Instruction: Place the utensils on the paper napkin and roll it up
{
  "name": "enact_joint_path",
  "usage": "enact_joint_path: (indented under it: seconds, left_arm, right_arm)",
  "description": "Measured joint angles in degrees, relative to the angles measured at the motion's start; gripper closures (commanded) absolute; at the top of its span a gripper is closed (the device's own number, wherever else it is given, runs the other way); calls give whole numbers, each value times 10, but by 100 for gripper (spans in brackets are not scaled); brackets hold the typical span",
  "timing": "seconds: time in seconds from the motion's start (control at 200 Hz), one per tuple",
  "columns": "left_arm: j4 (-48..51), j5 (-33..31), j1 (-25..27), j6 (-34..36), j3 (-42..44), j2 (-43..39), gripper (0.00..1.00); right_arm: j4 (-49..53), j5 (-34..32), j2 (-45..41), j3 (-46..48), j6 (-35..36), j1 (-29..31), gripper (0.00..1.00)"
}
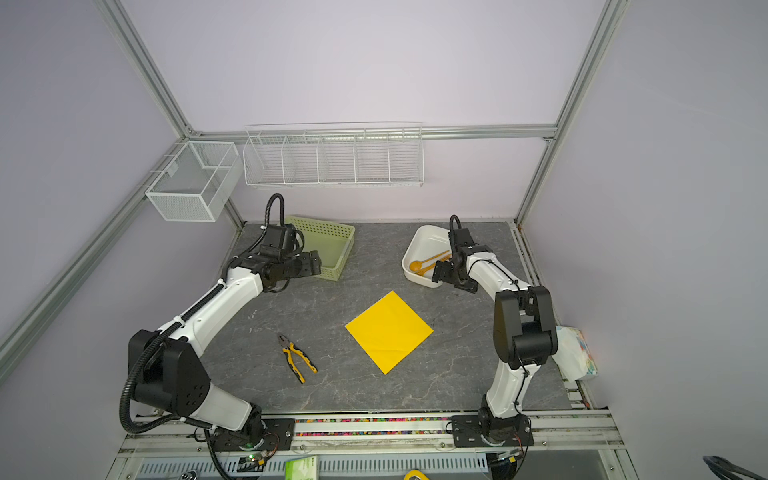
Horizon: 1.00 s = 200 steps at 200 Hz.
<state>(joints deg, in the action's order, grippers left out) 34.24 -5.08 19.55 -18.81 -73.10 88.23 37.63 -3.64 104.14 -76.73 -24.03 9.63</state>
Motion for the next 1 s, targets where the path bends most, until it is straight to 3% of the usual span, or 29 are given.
enact_joint_path:
  seconds: [0.525, 0.845, 1.0]
  left_arm:
    - [13, 14, 14, -50, -26, 75, 15]
    - [37, 9, 14, -118, -138, 172, 24]
    - [54, -5, 15, -160, -180, 217, 22]
  right_arm:
    - [22, -26, -24, 52, 28, -37, 2]
    - [36, -17, -71, 39, 31, -39, 2]
    - [43, -12, -87, 39, 31, -39, 2]
